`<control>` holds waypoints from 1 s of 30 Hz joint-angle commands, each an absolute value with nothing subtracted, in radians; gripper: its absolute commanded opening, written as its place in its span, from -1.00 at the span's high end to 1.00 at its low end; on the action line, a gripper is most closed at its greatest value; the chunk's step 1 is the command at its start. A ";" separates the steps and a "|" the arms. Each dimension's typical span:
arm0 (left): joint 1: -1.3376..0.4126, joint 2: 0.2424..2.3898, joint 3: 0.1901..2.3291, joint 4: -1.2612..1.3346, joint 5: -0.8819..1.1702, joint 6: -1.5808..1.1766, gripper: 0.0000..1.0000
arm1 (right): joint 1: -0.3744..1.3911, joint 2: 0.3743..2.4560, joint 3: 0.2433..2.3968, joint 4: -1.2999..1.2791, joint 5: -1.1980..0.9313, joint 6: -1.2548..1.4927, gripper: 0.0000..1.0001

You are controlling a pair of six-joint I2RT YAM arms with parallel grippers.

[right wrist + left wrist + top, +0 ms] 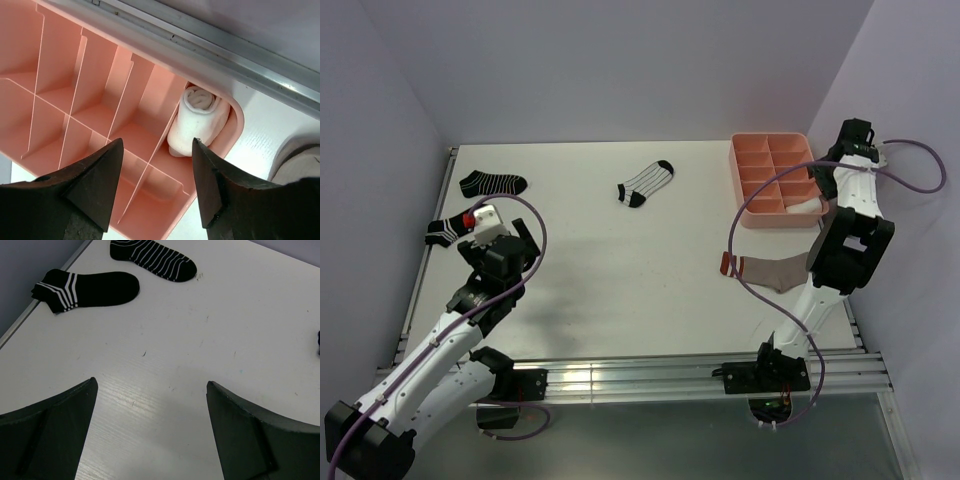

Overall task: Roll the socks
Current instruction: Place the sock in the storage box.

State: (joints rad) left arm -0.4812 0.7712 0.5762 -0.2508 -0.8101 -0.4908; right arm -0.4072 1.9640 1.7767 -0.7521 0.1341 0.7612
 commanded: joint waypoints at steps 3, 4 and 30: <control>-0.477 0.782 0.589 -0.224 -0.810 -0.483 -0.89 | -0.425 1.962 1.730 -0.661 0.160 0.782 -0.28; -0.477 0.784 0.589 -0.224 -0.811 -0.485 -0.90 | -0.425 1.974 1.715 -0.646 0.164 0.784 -0.27; -0.477 0.788 0.597 -0.225 -0.798 -0.482 -0.89 | -0.420 1.867 1.709 -0.640 0.163 0.742 -0.29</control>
State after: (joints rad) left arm -0.4812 0.8085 0.5762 -0.2512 -0.8085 -0.4908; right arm -0.4103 1.9800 1.6562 -0.6319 0.1452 0.7414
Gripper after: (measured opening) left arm 0.948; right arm 0.644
